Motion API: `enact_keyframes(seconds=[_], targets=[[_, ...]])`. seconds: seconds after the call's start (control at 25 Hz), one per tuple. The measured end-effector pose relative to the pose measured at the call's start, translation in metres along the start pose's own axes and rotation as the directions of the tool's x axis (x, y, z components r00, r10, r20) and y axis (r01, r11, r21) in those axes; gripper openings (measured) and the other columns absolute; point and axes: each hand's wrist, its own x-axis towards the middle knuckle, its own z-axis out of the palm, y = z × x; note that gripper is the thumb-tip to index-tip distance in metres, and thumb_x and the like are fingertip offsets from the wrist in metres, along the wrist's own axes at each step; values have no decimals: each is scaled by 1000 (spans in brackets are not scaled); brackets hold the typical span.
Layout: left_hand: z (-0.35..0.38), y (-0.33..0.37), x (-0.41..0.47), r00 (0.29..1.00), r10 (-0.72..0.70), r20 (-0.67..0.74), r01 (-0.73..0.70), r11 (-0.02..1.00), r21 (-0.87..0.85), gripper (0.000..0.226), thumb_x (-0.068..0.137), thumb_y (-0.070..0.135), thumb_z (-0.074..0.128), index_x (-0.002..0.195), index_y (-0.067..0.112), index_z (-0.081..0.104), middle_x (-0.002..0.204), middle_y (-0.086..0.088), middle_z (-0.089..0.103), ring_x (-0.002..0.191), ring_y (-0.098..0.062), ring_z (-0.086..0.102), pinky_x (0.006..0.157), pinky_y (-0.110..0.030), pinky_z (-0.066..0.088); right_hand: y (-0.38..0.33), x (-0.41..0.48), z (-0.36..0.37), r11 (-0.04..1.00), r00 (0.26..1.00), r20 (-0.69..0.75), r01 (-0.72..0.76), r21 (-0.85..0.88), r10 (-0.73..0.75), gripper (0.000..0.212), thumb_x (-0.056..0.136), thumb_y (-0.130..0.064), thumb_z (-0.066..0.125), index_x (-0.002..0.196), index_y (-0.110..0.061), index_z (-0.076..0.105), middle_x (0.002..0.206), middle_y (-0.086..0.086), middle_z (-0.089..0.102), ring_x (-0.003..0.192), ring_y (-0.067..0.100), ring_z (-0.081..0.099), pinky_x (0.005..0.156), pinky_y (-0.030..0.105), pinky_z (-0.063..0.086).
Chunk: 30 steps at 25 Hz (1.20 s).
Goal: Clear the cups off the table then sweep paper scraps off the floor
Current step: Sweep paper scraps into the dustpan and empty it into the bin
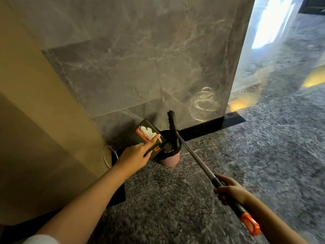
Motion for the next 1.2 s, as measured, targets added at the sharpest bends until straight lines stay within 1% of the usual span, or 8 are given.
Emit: enact_keyframes(seconds=[0.12, 0.36, 0.56, 0.68, 0.76, 0.84, 1.08, 1.2], targets=[[5, -2, 10, 995, 87, -40, -87, 996, 13, 77, 91, 23, 59, 143, 35, 4, 86, -8, 65, 71, -27, 65, 50, -29, 40, 17, 5, -4, 993, 999, 24, -18, -117, 21, 72, 83, 21, 47, 146, -9, 29, 77, 18, 50, 32, 15, 47, 30, 20, 39], [16, 6, 17, 952, 217, 216, -247, 960, 128, 74, 97, 30, 47, 134, 48, -15, 93, -6, 60, 77, -30, 63, 62, -37, 47, 31, 17, -14, 988, 999, 7, -45, -147, 47, 73, 84, 18, 50, 146, -15, 30, 82, 17, 50, 32, 14, 48, 32, 20, 40], [23, 29, 24, 826, 373, 422, -482, 855, 189, 73, 100, 31, 37, 129, 51, -27, 95, -7, 58, 77, -28, 61, 59, -34, 40, 42, 19, -22, 990, 999, 1, -54, -133, 54, 71, 85, 17, 49, 146, -15, 31, 82, 16, 49, 32, 13, 47, 33, 19, 40], [25, 35, 25, 740, 434, 514, -603, 766, 222, 69, 101, 29, 35, 139, 45, -20, 104, -10, 59, 85, -28, 62, 65, -37, 44, 42, 19, -25, 986, 998, -13, -59, -153, 58, 70, 85, 15, 49, 146, -15, 31, 81, 15, 50, 33, 12, 49, 33, 20, 41], [25, 35, 26, 675, 471, 568, -683, 689, 241, 65, 101, 28, 33, 146, 42, -12, 104, -11, 59, 84, -28, 62, 63, -36, 43, 40, 21, -26, 984, 998, -21, -68, -164, 66, 70, 85, 14, 49, 146, -16, 31, 78, 14, 50, 33, 11, 49, 34, 20, 41], [28, 34, 24, 639, 501, 584, -725, 646, 239, 65, 101, 28, 32, 146, 42, -12, 102, -11, 60, 79, -27, 62, 59, -35, 39, 39, 20, -26, 984, 997, -35, -76, -163, 71, 70, 84, 15, 47, 146, -15, 31, 75, 13, 50, 32, 11, 48, 33, 19, 40], [32, 20, 21, 722, 414, 554, -614, 752, 239, 68, 101, 33, 32, 131, 54, -25, 103, -6, 58, 80, -24, 60, 60, -30, 35, 41, 11, -28, 967, 997, -19, -82, -240, 79, 71, 84, 9, 50, 145, -23, 33, 81, 12, 52, 45, 15, 50, 38, 23, 44], [32, 23, 24, 709, 391, 586, -626, 732, 269, 65, 101, 33, 32, 139, 52, -17, 105, -7, 58, 84, -25, 60, 63, -32, 36, 45, 10, -25, 962, 996, -29, -88, -260, 83, 73, 84, 7, 52, 146, -24, 30, 84, 11, 54, 47, 16, 51, 40, 25, 45]])
